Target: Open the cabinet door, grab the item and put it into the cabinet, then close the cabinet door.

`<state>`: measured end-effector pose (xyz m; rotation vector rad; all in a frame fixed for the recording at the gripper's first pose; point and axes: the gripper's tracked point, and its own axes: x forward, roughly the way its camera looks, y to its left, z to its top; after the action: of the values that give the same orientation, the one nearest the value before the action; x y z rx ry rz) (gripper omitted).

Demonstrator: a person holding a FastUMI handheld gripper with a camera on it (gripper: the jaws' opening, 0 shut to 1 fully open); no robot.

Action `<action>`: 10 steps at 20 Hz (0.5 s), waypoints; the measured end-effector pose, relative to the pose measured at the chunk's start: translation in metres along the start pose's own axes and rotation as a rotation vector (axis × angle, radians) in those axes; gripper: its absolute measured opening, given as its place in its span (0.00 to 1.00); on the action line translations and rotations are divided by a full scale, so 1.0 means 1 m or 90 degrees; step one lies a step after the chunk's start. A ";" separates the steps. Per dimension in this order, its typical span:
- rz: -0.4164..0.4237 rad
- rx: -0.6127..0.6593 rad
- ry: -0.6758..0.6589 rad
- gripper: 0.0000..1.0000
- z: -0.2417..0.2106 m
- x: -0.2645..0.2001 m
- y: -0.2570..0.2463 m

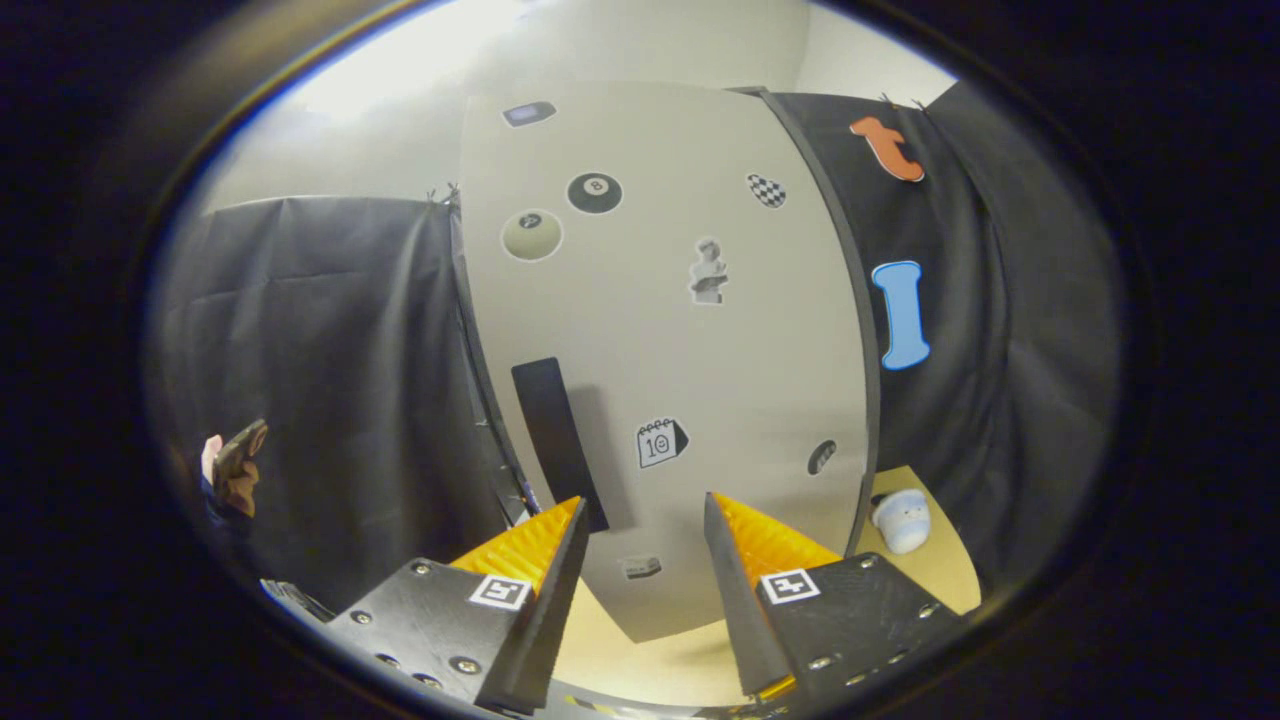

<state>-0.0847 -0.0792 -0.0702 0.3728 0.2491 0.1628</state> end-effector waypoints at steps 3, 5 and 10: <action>0.018 -0.011 0.006 0.69 -0.003 0.005 0.007; 0.033 -0.014 0.007 0.69 0.002 0.008 0.020; 0.043 -0.023 0.010 0.74 0.005 0.027 0.032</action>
<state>-0.0613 -0.0461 -0.0591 0.3443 0.2485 0.2357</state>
